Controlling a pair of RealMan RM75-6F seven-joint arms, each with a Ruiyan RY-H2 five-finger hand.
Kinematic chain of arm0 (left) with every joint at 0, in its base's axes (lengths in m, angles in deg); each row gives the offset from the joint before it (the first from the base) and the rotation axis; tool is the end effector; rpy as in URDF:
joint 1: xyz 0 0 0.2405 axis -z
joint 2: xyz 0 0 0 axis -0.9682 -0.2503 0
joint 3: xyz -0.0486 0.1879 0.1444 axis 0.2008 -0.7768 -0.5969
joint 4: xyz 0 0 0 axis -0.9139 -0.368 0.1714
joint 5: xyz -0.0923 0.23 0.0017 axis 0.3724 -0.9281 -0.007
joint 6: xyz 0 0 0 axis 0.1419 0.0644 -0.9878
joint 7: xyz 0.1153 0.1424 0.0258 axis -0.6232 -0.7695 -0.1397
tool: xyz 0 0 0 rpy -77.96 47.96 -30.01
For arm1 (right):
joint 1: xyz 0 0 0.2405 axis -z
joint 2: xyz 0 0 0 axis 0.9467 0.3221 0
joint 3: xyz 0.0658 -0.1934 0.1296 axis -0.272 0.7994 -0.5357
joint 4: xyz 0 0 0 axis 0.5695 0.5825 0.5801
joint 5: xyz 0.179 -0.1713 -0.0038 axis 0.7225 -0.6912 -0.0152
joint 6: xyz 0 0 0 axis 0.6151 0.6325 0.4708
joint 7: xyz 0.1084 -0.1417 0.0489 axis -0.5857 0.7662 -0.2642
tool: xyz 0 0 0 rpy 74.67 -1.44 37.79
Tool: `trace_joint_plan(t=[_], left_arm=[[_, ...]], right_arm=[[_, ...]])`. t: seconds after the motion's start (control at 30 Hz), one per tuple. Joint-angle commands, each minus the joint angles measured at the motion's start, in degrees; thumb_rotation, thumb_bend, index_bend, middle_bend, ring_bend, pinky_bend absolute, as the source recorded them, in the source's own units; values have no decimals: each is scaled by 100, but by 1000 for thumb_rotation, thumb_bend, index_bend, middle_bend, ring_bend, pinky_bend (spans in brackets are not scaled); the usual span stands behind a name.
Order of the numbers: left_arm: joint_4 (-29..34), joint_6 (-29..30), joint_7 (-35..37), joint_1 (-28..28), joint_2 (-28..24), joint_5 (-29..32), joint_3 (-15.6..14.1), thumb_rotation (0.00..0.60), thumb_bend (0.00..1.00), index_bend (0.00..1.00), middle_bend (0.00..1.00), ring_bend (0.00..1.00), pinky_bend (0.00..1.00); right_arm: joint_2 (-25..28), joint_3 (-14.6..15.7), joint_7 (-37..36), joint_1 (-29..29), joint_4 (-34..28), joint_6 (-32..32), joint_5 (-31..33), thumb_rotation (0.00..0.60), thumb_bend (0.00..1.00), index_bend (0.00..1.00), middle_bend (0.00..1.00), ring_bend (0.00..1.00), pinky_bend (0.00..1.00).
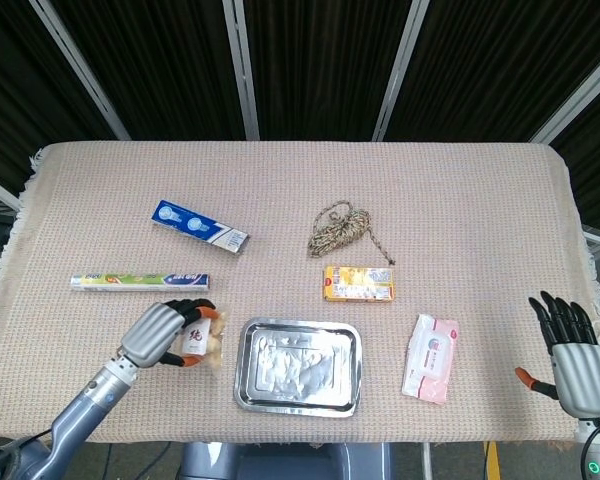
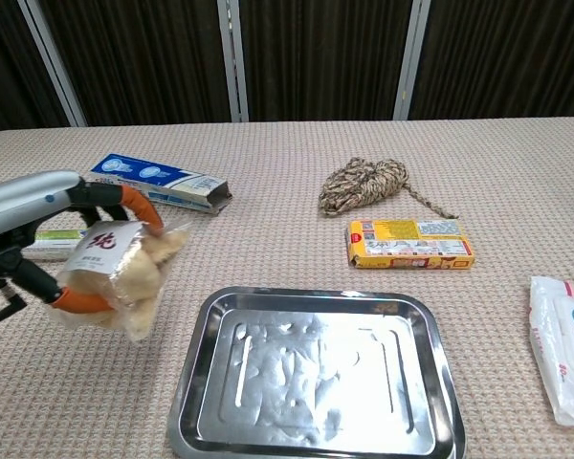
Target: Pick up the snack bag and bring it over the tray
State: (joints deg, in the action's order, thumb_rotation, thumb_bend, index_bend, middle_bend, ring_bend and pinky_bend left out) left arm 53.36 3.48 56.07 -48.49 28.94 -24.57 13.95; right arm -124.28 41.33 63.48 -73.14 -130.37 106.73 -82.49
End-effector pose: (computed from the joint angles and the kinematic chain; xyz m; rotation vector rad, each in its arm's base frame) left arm -0.1563 0.2766 -0.0489 -1.9776 -1.0468 -1.2148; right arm -0.3208 -0.2048 0.1136 1.4035 -0.8393 0.8919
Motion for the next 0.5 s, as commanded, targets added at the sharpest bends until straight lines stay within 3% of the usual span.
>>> trace_joint_plan(t=[0.03,0.2,0.27,0.37,0.5], left_arm=[[141,-204,-310,236,198,4,159,600,434,459,227,317,527],[340,-559,-788,551,483,127,312,600,401,410,209,297,522],[367,-672,-1036,657,618,190,370,600,315,361,169,241,486],[413,-880,-1411,768,763,367,399,600,101,162,21,33,227],[546,-1037,-1820,874,944,572,420,600,7,14,0,0,12]], right_arm=[[8,6,-11,7,-2,4,-1,600,0,36,0,0,0],[33,16,-32,16,-11,20,-21,600,0,35,0,0,0],[42,19,-33,21,-13,28,-26,600,0,35,0,0,0],[52,23,-34,27,-13,36,-30,600,0,35,0,0,0],[48,27,-41,18,-10,28,-47,600,0,36,0,0,0]])
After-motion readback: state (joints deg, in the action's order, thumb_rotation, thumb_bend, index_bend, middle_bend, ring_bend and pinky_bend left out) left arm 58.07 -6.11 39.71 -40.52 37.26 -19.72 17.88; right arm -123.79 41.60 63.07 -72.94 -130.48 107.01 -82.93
